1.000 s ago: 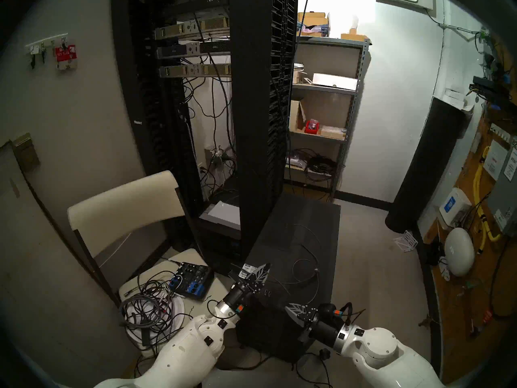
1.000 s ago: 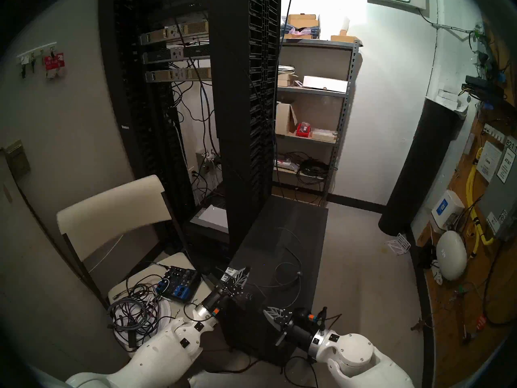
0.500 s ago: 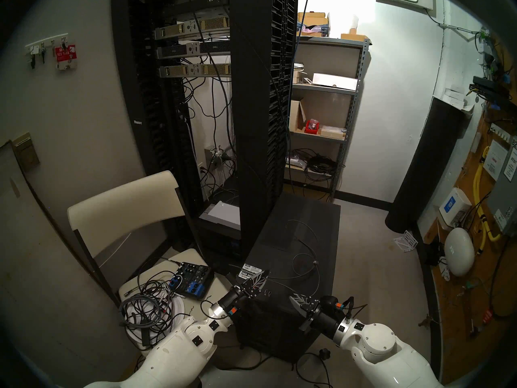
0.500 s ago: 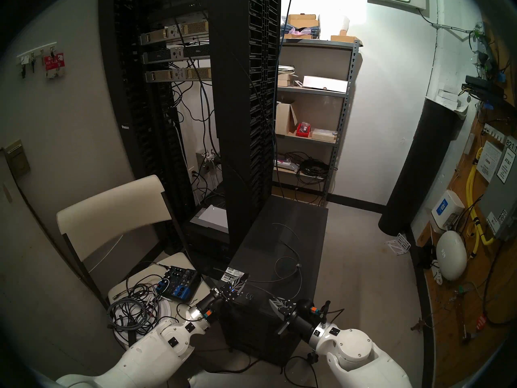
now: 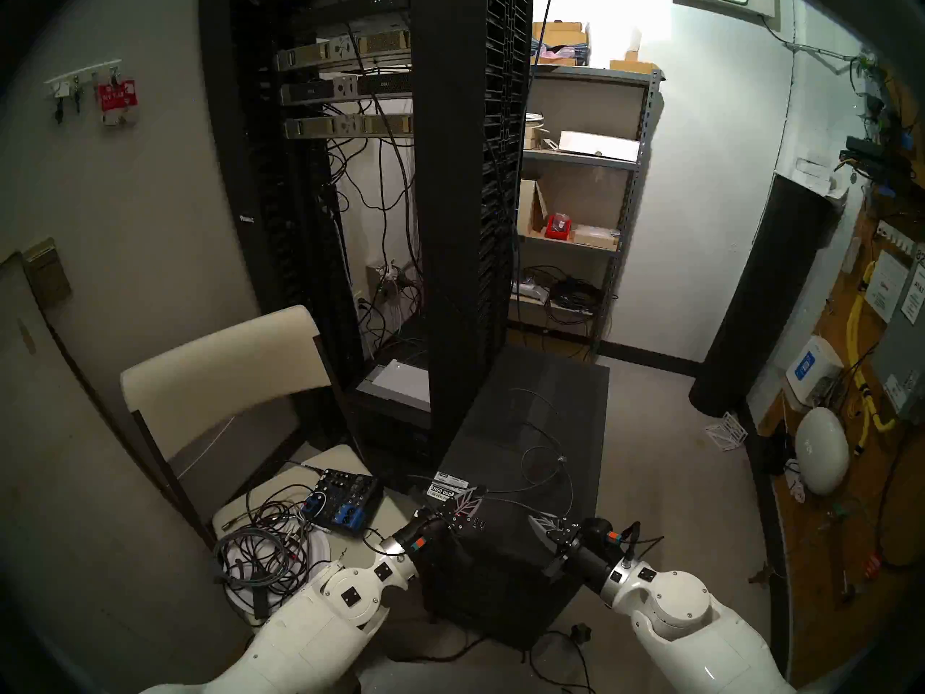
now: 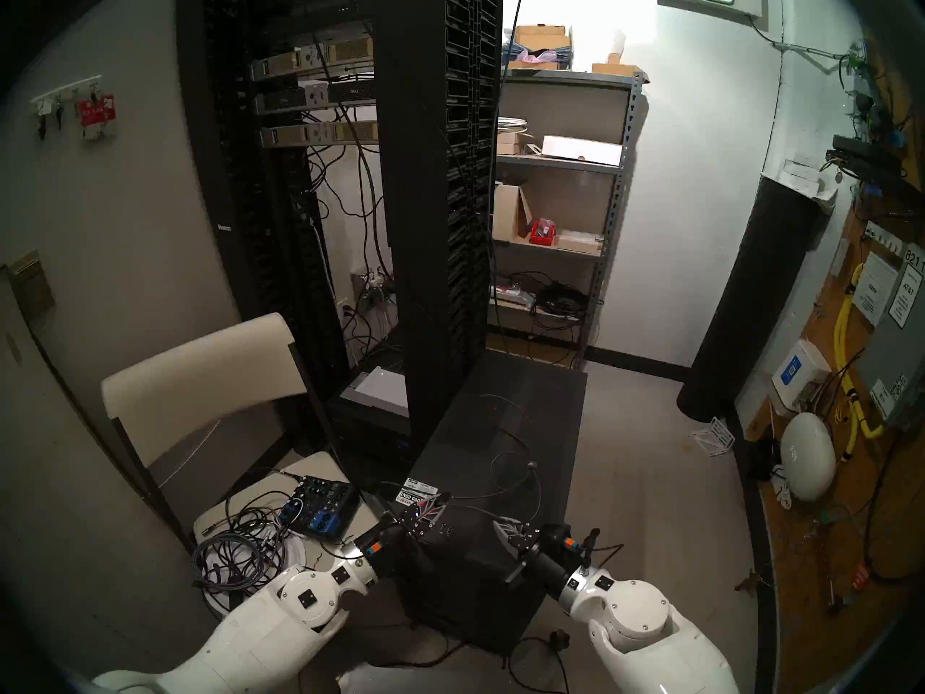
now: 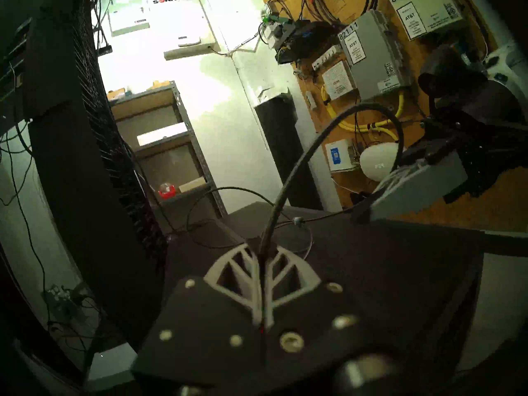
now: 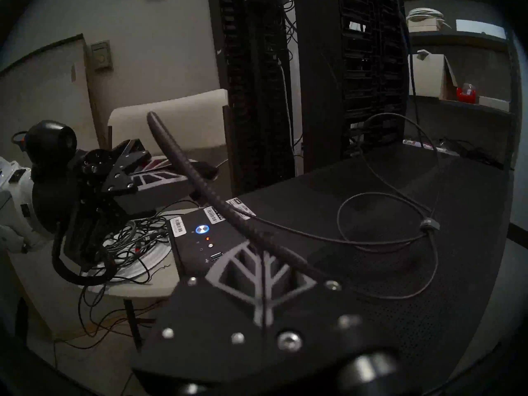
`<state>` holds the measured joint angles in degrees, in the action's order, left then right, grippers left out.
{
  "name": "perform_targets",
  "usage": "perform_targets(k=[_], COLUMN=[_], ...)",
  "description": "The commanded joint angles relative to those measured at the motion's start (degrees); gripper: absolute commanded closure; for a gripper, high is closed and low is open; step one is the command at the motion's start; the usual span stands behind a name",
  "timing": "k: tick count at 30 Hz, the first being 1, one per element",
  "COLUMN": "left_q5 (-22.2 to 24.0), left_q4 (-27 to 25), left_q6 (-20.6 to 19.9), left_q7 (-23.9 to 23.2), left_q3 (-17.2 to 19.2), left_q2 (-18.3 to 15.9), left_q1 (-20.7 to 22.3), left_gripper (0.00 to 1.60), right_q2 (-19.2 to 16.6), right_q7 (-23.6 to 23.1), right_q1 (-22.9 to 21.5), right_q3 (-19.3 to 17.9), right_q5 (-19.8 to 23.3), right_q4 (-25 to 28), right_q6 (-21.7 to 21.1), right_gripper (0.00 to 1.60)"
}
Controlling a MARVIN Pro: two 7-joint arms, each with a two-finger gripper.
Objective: Insert the cable into the workstation's USB slot
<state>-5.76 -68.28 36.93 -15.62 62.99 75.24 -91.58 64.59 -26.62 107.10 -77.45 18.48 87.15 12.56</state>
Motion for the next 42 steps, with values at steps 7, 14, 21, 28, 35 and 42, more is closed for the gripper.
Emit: perform_targets(k=[7, 14, 21, 28, 35, 42], left_q5=[15.04, 24.51, 30.00, 29.74, 27.40, 25.91], left_q4=[-6.19, -7.89, -9.00, -11.24, -10.80, -9.60], left_q6=[-12.36, -21.64, -28.55, -34.67, -29.55, -25.78], left_q7=[-9.86, -16.39, -20.51, -19.87, -16.54, -14.77], left_q3=[0.72, 1.06, -0.11, 0.18, 0.78, 0.53], left_q2=[0.38, -0.01, -2.27, -3.49, -2.45, -1.37], left_q1=[-0.55, -0.63, -0.08, -0.05, -0.53, -0.75], left_gripper=[1.60, 1.60, 1.60, 1.60, 1.60, 1.60], right_q2=[-0.21, 0.66, 1.39, 1.53, 1.37, 0.93], right_q7=[-0.55, -1.64, -3.71, -6.21, -8.92, -9.88], right_q1=[-3.81, -4.98, -6.86, -7.27, -6.66, -5.35], right_q3=[-0.70, 0.65, 2.12, 3.41, 3.90, 3.88], right_q5=[-1.21, -2.60, -3.23, -3.45, -1.66, -0.82], right_q4=[-1.69, -2.99, -5.50, -5.56, -4.19, -2.81], right_q6=[1.82, 2.76, 4.11, 5.81, 6.58, 6.09], right_gripper=[1.60, 1.60, 1.60, 1.57, 0.99, 0.88])
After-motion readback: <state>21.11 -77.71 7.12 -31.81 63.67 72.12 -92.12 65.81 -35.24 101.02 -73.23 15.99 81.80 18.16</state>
